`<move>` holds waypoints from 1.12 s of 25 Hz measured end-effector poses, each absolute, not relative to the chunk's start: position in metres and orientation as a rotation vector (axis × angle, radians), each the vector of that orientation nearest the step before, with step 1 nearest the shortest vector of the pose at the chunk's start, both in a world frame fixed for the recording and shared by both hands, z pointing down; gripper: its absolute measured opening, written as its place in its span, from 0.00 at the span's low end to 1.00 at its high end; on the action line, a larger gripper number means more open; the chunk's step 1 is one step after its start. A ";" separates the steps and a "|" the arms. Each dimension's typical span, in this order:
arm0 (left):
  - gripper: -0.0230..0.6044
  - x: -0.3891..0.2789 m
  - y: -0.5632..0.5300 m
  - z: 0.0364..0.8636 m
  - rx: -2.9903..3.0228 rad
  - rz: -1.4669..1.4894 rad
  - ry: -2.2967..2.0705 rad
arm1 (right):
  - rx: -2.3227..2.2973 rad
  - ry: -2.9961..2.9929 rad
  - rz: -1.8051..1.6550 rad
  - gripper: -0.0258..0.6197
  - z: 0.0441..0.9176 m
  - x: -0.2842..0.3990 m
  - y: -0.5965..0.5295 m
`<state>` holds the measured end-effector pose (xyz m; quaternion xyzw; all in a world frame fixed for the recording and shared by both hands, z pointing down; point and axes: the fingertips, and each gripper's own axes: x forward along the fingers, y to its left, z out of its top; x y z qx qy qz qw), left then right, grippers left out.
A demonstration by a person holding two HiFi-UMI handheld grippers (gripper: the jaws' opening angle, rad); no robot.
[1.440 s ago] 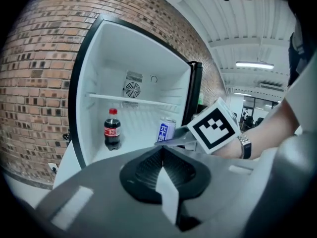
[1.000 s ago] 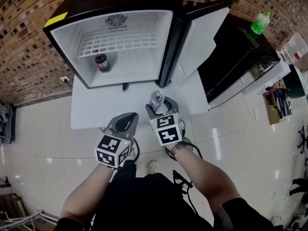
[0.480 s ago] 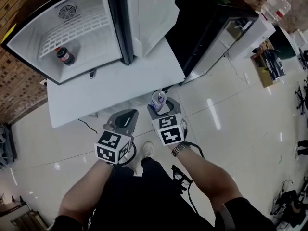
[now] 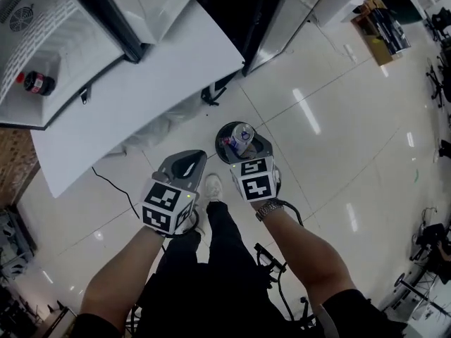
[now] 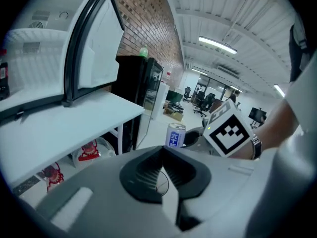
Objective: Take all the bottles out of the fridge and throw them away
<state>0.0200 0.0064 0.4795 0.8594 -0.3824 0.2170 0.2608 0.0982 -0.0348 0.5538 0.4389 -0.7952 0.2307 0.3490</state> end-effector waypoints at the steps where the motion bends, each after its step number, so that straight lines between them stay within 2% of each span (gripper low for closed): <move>1: 0.04 0.027 0.006 0.489 2.323 0.601 -1.018 | 1.142 -2.038 0.622 0.45 0.568 0.108 -0.034; 8: 0.04 0.058 0.011 0.547 2.288 0.693 -0.920 | 1.170 -1.896 0.790 0.45 0.656 0.155 -0.021; 16: 0.04 0.078 0.014 0.593 2.253 0.752 -0.842 | 1.118 -1.798 0.903 0.45 0.734 0.167 -0.009; 28: 0.04 0.071 0.016 0.618 2.182 0.779 -0.850 | 1.110 -1.696 0.949 0.46 0.783 0.181 -0.014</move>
